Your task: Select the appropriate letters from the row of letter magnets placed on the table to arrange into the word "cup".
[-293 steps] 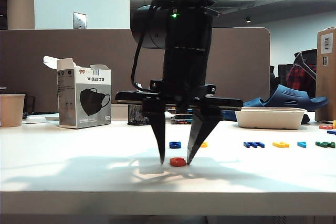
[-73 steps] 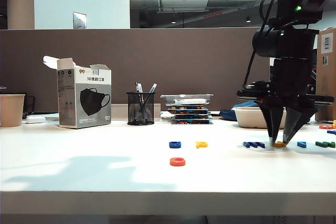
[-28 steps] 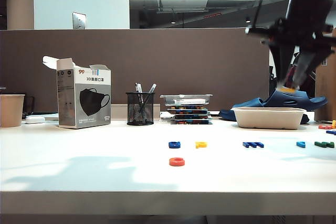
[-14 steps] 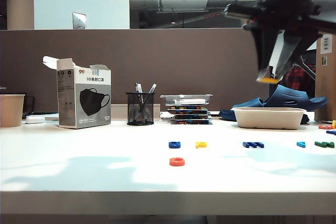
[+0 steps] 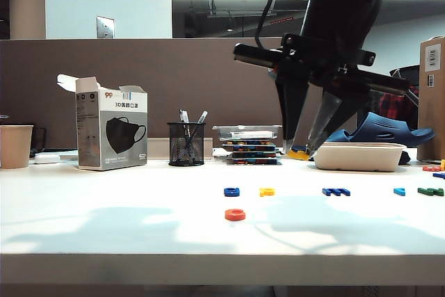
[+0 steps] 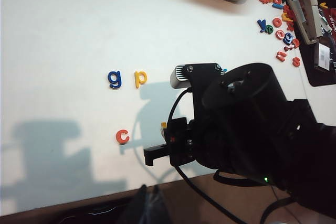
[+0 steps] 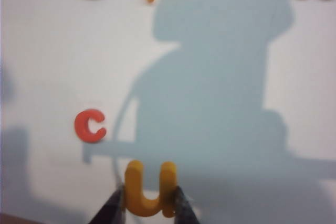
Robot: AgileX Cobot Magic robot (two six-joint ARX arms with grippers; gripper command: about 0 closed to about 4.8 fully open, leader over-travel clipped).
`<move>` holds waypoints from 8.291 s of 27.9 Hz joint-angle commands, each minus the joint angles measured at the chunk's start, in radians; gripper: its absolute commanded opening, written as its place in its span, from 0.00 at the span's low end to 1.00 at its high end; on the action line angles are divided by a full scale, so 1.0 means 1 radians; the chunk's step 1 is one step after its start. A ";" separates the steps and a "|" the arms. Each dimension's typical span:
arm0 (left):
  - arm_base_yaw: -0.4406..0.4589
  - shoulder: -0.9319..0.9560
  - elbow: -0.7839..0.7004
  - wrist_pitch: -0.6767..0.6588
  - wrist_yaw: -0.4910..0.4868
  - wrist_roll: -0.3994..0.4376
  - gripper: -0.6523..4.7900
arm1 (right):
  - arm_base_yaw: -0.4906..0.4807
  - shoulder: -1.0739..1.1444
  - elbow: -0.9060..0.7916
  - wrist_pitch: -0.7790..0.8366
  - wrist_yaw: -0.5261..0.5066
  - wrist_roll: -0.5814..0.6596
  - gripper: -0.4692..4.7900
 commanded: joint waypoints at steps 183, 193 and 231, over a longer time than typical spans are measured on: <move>0.000 -0.003 0.004 0.005 -0.007 0.005 0.11 | -0.109 0.555 0.600 -0.198 -0.014 -0.231 0.56; 0.000 -0.003 0.004 0.005 -0.006 0.005 0.11 | -0.109 0.580 0.600 -0.186 -0.017 -0.188 0.56; 0.000 -0.003 0.004 0.005 -0.006 0.005 0.11 | -0.083 0.631 0.600 -0.206 -0.017 -0.100 0.37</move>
